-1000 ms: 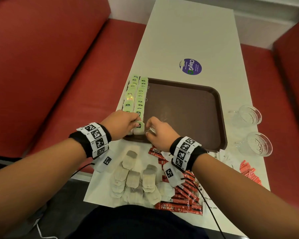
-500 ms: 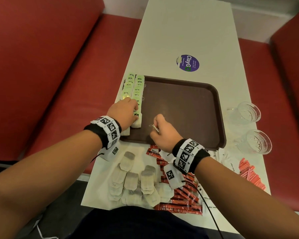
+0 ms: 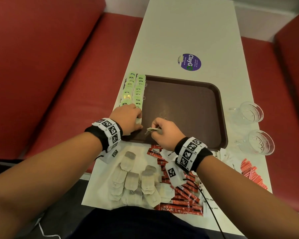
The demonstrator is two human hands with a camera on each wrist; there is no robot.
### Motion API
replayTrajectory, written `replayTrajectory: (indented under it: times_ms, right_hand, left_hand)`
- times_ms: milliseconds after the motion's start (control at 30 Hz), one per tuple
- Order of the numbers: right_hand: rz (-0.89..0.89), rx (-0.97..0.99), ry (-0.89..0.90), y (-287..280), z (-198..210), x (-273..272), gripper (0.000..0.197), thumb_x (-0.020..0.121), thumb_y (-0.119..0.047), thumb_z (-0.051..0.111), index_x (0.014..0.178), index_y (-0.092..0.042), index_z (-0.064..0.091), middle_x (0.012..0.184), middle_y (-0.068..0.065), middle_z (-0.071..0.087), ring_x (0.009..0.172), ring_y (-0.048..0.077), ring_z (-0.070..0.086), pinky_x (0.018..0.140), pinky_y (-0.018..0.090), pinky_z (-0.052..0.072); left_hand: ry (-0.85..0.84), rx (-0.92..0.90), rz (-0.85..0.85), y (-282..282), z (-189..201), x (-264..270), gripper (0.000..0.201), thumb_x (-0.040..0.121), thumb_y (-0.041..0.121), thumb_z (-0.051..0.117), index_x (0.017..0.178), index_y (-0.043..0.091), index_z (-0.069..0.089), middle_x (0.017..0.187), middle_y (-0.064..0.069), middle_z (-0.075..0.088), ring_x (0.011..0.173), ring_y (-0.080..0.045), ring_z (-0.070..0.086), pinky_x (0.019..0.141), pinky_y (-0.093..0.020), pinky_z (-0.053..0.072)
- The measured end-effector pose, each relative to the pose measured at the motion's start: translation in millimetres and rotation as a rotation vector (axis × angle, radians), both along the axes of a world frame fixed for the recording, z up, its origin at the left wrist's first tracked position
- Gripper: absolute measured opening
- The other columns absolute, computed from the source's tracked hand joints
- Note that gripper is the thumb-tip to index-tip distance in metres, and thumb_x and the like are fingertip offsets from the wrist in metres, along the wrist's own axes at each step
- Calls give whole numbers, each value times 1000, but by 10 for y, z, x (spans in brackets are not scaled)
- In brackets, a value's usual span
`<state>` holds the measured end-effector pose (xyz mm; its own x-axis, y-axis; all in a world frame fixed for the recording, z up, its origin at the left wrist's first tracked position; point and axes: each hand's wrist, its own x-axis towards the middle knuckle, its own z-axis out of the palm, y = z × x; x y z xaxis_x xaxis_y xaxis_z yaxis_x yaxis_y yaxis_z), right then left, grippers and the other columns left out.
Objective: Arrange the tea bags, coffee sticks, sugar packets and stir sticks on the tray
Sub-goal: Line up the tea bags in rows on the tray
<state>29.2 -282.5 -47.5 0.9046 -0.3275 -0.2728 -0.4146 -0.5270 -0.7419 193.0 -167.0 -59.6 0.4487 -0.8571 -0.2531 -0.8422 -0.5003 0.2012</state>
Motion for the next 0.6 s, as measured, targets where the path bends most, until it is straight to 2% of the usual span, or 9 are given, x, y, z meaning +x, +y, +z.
replayTrajectory:
  times_ms: [100,167,200,267,333,433,500,600]
  right_hand:
    - [-13,-13,-32,-36,-25,14,9,92,-19,60,85,-23,57,81,-2,66,73,17,61,65,34,51]
    - [4,-41,-63,-55,-39,22,16,94,-21,61,82,-28,53,79,-5,63,72,13,59,63,31,48]
    - [12,-51,-74,-58,-41,25,19,96,-22,60,82,-30,51,79,-7,60,70,11,56,62,28,44]
    - [17,-57,-88,-53,-41,37,13,97,-24,58,85,-26,53,79,-7,58,70,10,53,60,25,41]
    - [12,-67,-99,-47,-46,55,11,97,-26,59,89,-21,56,81,-5,59,71,10,54,60,24,41]
    - [2,-107,-91,-46,-55,78,14,96,-26,62,86,-20,54,78,-7,55,68,8,50,57,21,35]
    - [-14,-144,-88,-55,-45,88,12,94,-25,64,91,-16,57,81,-5,56,71,12,51,58,21,35]
    - [-17,-151,-74,-54,-36,97,18,93,-26,67,103,-14,59,93,-2,60,81,15,55,66,24,42]
  left_hand:
    - [185,-182,-27,9,84,-55,29,93,56,53,99,29,63,96,10,58,93,-14,55,79,-33,45]
    - [296,-282,-70,31,161,-110,40,95,60,43,94,26,65,90,10,62,87,-12,56,77,-34,46]
    - [320,-297,-91,45,200,-140,39,95,59,46,94,26,66,89,10,63,87,-11,57,77,-34,46]
    - [288,-285,-136,63,243,-174,24,93,50,58,94,28,66,91,11,64,90,-12,56,81,-35,46]
    - [245,-285,-157,70,263,-181,12,94,40,62,95,28,66,92,11,64,91,-11,55,83,-34,45]
    - [231,-334,-108,84,297,-167,8,96,35,61,94,28,65,80,14,59,74,-1,50,68,-21,38]
    - [237,-342,-68,99,313,-151,5,96,33,62,93,29,63,70,13,57,66,2,50,60,-21,33]
    - [236,-317,-42,113,321,-123,5,98,29,59,93,28,60,74,10,60,70,-8,54,63,-26,38]
